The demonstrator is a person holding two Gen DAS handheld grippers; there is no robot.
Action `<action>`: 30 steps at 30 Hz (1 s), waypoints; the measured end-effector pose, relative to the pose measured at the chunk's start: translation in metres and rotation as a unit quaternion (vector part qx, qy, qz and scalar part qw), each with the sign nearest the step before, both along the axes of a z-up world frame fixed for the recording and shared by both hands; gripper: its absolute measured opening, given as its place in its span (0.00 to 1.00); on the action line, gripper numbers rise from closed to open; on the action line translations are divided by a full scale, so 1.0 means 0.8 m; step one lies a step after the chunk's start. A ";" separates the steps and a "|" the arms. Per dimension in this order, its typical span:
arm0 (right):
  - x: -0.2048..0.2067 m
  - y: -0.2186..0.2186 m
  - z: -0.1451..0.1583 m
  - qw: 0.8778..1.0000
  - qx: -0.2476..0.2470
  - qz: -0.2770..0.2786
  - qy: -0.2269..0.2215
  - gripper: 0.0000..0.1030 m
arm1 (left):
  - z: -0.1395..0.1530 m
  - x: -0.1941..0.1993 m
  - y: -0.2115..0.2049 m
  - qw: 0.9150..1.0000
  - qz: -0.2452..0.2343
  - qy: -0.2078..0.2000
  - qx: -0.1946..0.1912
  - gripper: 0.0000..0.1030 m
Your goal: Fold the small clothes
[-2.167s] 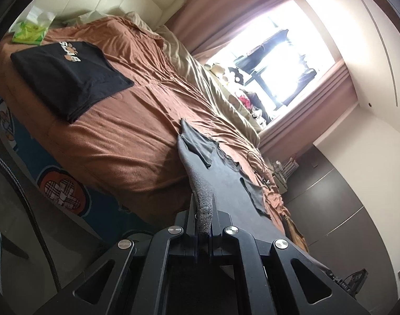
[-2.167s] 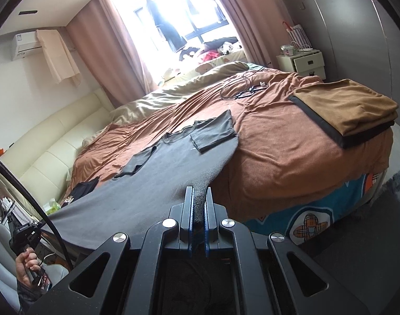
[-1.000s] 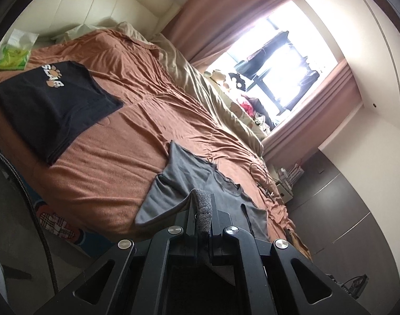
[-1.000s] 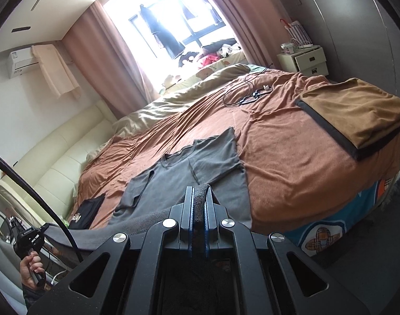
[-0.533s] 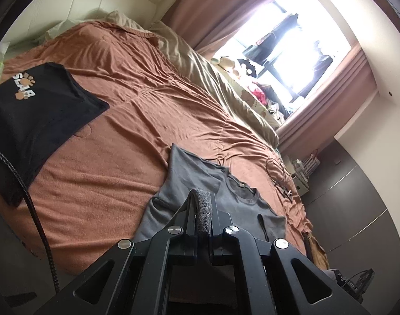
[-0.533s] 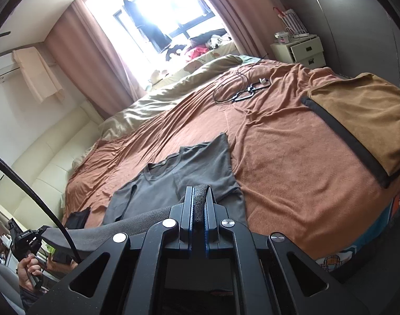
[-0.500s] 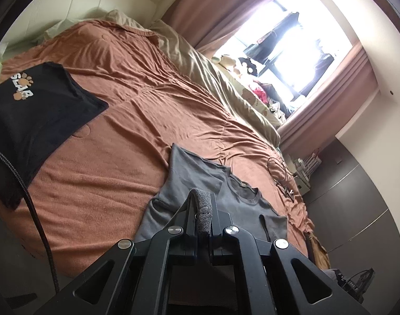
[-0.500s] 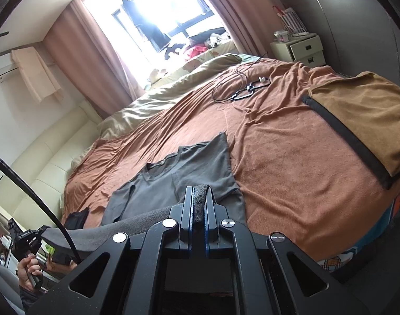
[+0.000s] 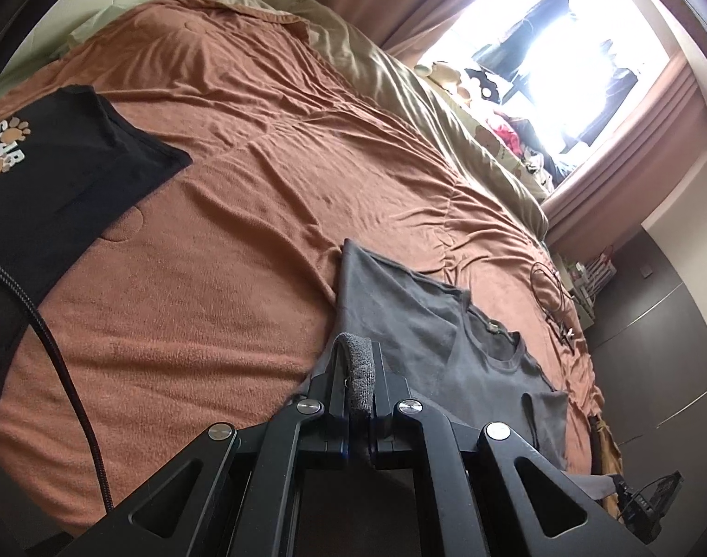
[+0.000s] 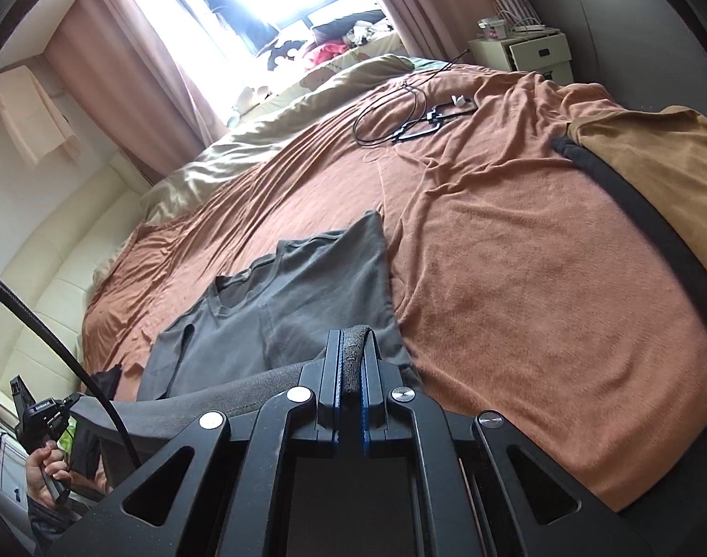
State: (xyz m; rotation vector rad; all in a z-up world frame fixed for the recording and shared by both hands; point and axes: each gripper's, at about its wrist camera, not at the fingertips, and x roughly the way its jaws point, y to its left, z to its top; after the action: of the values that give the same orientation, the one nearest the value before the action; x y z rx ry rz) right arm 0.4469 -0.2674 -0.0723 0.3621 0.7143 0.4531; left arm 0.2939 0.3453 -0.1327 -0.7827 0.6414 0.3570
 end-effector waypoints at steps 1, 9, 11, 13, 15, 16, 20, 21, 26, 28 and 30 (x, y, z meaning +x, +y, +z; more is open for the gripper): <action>0.009 0.006 0.000 1.000 -0.003 -0.001 0.003 0.02 | -0.004 0.007 0.004 1.000 0.001 0.005 0.002 0.05; 0.071 0.043 -0.012 1.000 -0.025 0.002 0.016 0.02 | -0.038 0.060 0.027 0.999 -0.002 0.049 0.015 0.05; 0.087 0.051 -0.019 0.999 -0.034 0.001 0.022 0.02 | -0.047 0.072 0.031 0.998 -0.004 0.060 0.019 0.05; 0.099 0.057 -0.026 0.999 -0.038 0.000 0.030 0.02 | -0.059 0.084 0.035 0.997 -0.005 0.071 0.019 0.05; 0.108 0.062 -0.032 0.998 -0.040 0.000 0.037 0.02 | -0.070 0.094 0.037 0.996 -0.006 0.084 0.019 0.05; 0.113 0.066 -0.035 0.998 -0.045 0.000 0.042 0.02 | -0.078 0.099 0.039 0.996 -0.007 0.091 0.017 0.05; 0.123 0.087 -0.044 0.994 -0.091 0.001 0.061 0.04 | -0.096 0.109 0.040 0.994 -0.013 0.108 0.006 0.09; 0.124 0.091 -0.044 0.993 -0.101 0.001 0.064 0.04 | -0.096 0.110 0.039 0.994 -0.016 0.109 0.005 0.12; 0.105 0.101 -0.028 0.989 -0.141 -0.008 0.050 0.47 | -0.081 0.106 0.026 0.992 -0.033 0.115 0.041 0.63; 0.096 0.104 -0.017 0.989 -0.145 -0.006 0.036 0.64 | -0.072 0.102 0.021 0.991 -0.041 0.114 0.057 0.70; 0.086 0.104 -0.011 0.988 -0.155 0.004 0.028 0.65 | -0.065 0.100 0.014 0.988 -0.060 0.125 0.070 0.71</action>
State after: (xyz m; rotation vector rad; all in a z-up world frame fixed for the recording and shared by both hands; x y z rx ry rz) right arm 0.5157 -0.1839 -0.0809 0.0800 0.8278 0.3333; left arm 0.3740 0.3567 -0.1847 -0.5652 0.8844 0.3881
